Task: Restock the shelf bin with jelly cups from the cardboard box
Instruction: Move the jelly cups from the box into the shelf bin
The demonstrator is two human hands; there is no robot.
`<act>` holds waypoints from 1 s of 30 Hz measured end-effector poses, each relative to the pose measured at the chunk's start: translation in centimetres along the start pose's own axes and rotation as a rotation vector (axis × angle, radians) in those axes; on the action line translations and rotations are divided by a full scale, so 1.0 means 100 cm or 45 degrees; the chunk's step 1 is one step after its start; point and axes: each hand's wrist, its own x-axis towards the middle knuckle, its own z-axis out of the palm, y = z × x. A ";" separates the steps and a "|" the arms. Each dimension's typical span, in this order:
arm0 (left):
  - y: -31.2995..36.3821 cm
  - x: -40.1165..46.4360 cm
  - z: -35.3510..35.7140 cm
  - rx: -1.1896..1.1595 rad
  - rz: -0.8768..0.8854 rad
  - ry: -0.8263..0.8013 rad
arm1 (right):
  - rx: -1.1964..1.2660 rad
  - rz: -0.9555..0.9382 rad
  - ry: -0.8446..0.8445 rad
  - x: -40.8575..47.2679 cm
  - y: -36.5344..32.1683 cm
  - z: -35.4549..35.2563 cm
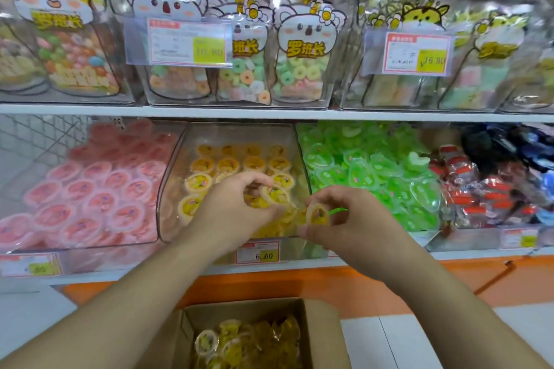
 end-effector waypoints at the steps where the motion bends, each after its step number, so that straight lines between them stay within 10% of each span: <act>1: -0.001 0.005 0.005 0.060 0.028 0.000 | -0.021 -0.005 0.004 -0.001 0.002 -0.001; 30: -0.025 0.028 0.027 0.477 0.217 -0.050 | -0.105 -0.009 0.104 0.004 0.020 0.006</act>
